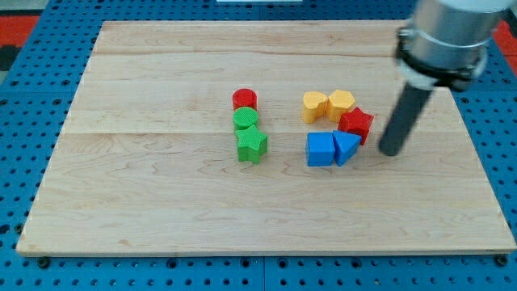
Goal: Nudge the red star to the left side
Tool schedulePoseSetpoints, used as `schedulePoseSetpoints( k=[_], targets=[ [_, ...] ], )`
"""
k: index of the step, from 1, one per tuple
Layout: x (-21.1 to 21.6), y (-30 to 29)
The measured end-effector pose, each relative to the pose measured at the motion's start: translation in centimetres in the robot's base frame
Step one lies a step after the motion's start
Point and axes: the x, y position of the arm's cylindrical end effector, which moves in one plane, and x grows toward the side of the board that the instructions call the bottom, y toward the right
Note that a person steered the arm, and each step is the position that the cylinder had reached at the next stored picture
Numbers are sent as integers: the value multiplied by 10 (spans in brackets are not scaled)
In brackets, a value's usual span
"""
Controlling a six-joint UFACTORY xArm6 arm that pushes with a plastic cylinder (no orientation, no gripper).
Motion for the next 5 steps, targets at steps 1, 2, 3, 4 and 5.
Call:
schedulePoseSetpoints(
  k=[1, 2, 3, 4, 5],
  targets=[
    [1, -14],
    [23, 24],
    [25, -25],
    [21, -4],
    [-7, -3]
  ],
)
